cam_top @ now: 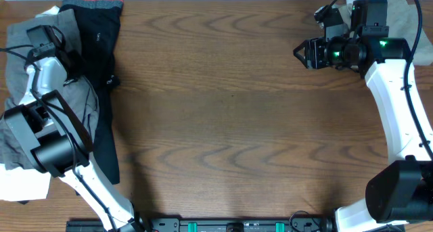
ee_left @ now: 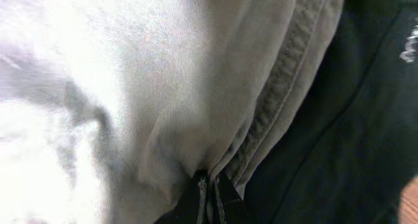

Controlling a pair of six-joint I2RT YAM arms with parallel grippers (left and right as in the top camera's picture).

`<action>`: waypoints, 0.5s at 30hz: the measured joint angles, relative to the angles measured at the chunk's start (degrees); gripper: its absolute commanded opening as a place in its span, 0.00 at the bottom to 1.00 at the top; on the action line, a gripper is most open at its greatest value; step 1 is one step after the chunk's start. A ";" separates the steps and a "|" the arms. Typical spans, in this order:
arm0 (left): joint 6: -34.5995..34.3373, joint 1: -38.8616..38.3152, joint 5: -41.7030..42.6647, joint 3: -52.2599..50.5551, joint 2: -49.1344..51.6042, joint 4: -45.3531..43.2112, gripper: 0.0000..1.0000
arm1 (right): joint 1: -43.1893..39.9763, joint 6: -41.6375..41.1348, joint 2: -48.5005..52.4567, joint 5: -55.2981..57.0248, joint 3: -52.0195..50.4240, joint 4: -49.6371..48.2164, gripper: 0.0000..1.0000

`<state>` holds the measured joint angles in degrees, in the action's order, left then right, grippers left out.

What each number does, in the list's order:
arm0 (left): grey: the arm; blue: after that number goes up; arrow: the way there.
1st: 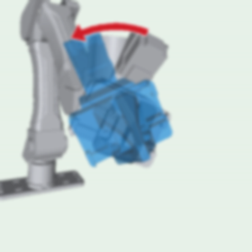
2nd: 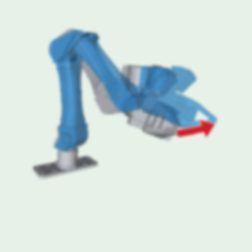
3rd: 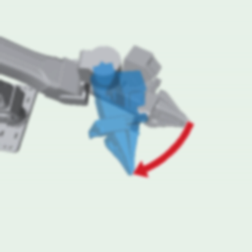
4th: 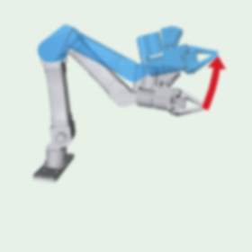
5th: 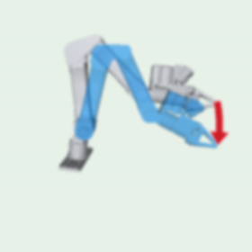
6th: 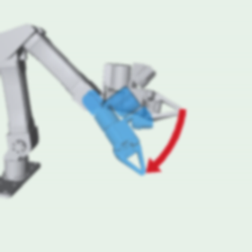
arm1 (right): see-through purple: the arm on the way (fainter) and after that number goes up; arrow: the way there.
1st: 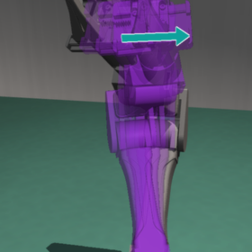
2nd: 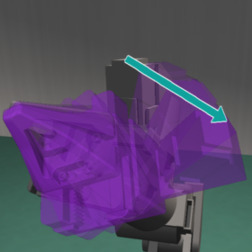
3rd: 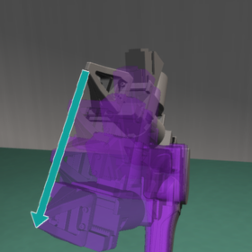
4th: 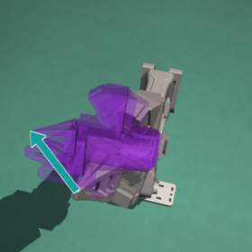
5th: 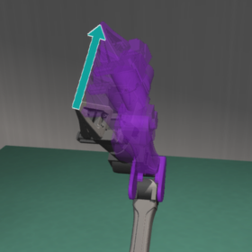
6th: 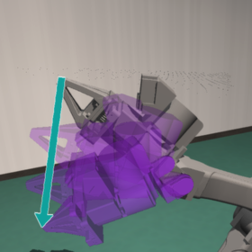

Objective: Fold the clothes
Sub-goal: 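Reach the left gripper to the grey shorts on the left pile, then grasp the grey shorts with the left gripper and lift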

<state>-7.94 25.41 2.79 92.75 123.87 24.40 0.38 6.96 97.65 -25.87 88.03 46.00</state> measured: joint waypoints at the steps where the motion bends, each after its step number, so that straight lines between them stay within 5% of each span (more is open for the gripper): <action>1: 0.00 0.00 0.02 0.00 -0.94 0.55 0.06 | 0.00 0.00 0.00 0.11 0.00 0.00 0.56; 15: -0.24 -3.85 6.47 -0.04 -25.92 2.89 0.06 | 0.00 -0.04 0.00 0.94 0.00 -0.35 0.49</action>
<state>-8.19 21.56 9.26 92.71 97.95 27.29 0.38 6.92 97.65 -24.93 88.03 45.65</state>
